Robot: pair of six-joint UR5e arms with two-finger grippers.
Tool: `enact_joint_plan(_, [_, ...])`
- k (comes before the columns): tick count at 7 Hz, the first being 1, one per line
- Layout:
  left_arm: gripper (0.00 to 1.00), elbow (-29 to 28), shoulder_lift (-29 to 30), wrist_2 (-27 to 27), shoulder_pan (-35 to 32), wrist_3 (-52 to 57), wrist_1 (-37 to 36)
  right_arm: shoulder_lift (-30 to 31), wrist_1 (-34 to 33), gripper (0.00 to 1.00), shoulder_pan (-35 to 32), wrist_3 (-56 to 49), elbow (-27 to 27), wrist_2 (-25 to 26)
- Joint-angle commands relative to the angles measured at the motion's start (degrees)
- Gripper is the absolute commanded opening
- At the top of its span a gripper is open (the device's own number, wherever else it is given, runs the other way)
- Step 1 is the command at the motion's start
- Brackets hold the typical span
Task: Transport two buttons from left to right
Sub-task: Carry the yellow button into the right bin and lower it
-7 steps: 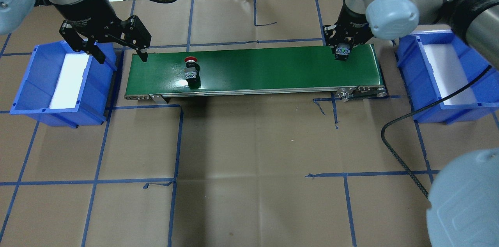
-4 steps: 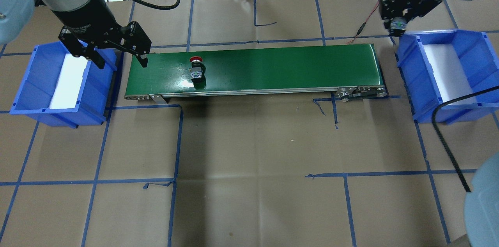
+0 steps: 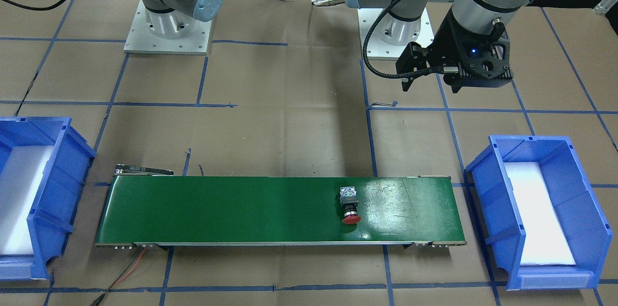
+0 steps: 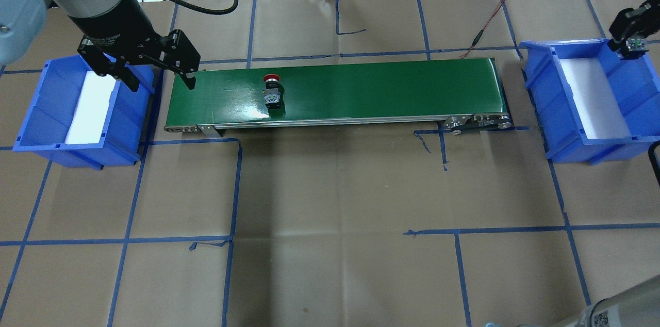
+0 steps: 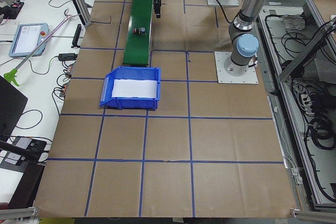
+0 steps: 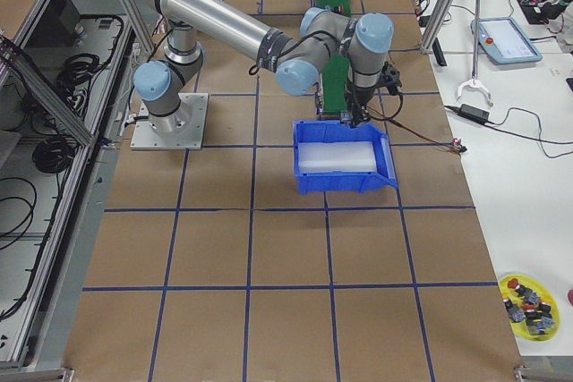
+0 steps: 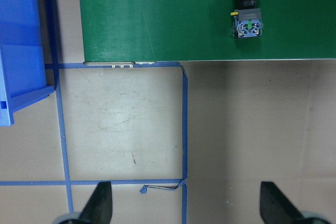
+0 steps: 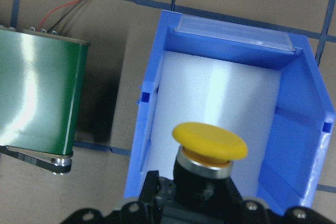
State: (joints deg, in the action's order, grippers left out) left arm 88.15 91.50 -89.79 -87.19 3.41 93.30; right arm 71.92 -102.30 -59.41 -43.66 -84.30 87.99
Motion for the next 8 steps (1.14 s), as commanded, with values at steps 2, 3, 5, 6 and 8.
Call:
enact_joint_plan(2, [1.0, 0.09, -0.18, -0.12, 0.0, 0.02, -0.66, -0.55, -12.78, 0.01, 2.37, -4.67, -12.86, -0.01])
enact_joint_plan(3, [1.0, 0.09, -0.18, -0.12, 0.0, 0.02, -0.57, -0.55, -17.27, 0.02, 2.37, -5.89, -16.21, 0.07])
enact_joint_plan(5, [1.0, 0.09, -0.18, -0.12, 0.0, 0.02, -0.57, -2.39, -18.28, 0.02, 2.46, -6.52, -18.18, 0.25])
enact_joint_plan(6, [1.0, 0.09, -0.27, -0.12, 0.0, 0.02, -0.66, -3.44, -18.28, 0.02, 2.63, -6.7, -18.18, 0.42])
enact_joint_plan(8, [1.0, 0.09, -0.27, -0.21, 0.0, 0.02, -0.57, -4.15, -18.28, 0.05, 3.51, -6.43, -18.18, 0.34])
